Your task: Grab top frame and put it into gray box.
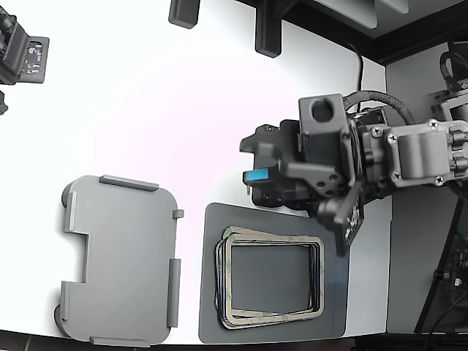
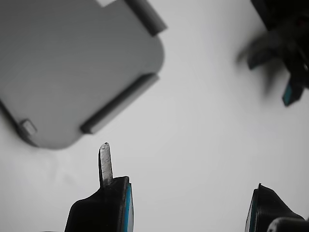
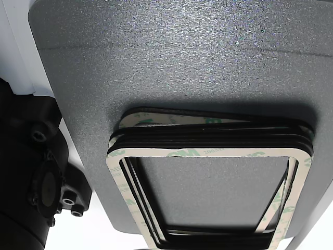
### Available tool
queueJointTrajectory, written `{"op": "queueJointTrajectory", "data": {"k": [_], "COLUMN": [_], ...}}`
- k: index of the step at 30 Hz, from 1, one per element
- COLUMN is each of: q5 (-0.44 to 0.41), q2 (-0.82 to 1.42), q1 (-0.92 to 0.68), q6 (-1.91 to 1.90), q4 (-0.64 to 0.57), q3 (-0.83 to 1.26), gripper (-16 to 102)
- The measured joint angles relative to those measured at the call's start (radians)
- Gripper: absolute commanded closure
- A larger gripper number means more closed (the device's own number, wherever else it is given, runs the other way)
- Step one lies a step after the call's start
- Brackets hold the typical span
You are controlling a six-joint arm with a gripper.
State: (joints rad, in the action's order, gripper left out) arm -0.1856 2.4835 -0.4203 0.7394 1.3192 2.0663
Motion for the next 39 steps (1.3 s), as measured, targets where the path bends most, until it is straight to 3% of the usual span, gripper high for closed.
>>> {"op": "queueJointTrajectory", "data": {"k": [5,10,14,28,39], "q5": [0.091,0.046,0.066,0.195,0.152], "q2": [-0.028,-0.140,-0.227,-0.256,-0.479], "q1": [-0.092,-0.252,-0.354,-0.618,-0.874], "q6": [0.311,0.588,0.772,1.126,1.003], "q4": [0.100,0.239,0.327,0.284,0.213], "q3": [-0.011,-0.110,-0.189,-0.054,-0.101], "gripper": [-12,-12,-13,-14,-14]}}
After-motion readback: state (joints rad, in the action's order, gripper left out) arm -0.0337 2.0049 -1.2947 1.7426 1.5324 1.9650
